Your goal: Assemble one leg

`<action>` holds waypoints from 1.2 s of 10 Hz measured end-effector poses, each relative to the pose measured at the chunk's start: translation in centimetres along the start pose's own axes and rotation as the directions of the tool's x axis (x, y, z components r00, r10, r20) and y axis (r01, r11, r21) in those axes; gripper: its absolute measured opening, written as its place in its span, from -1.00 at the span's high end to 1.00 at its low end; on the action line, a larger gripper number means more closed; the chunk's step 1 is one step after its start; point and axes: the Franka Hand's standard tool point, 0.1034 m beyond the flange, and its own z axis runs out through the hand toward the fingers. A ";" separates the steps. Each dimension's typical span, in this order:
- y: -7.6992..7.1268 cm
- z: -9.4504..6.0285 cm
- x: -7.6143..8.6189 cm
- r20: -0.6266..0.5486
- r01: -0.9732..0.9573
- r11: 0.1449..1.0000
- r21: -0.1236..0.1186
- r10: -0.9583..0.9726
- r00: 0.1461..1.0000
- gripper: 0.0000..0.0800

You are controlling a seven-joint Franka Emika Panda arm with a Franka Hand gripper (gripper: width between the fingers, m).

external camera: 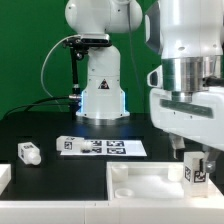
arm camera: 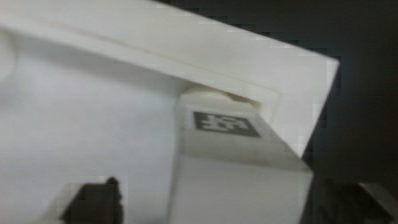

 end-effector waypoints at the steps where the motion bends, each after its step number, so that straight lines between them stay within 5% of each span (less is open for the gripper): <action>1: 0.1 -0.1 0.5 -0.004 0.161 0.987 0.003 -0.161 0.987 -0.54; 6: 0.1 0.0 0.4 -0.004 0.519 0.855 -0.009 -0.519 0.855 -0.62; 7: 0.0 0.0 0.1 -0.010 0.677 0.735 -0.035 -0.678 0.735 -0.62; 10: -0.8 -0.1 -1.7 0.020 0.918 0.395 -0.043 -0.918 0.396 -0.62; 12: -0.9 -0.1 -1.7 0.017 0.909 0.415 -0.042 -0.909 0.416 -0.62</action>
Offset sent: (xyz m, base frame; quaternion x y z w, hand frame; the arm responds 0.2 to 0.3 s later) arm 0.0000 0.0000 0.0000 0.0000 0.0000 -0.1296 0.9916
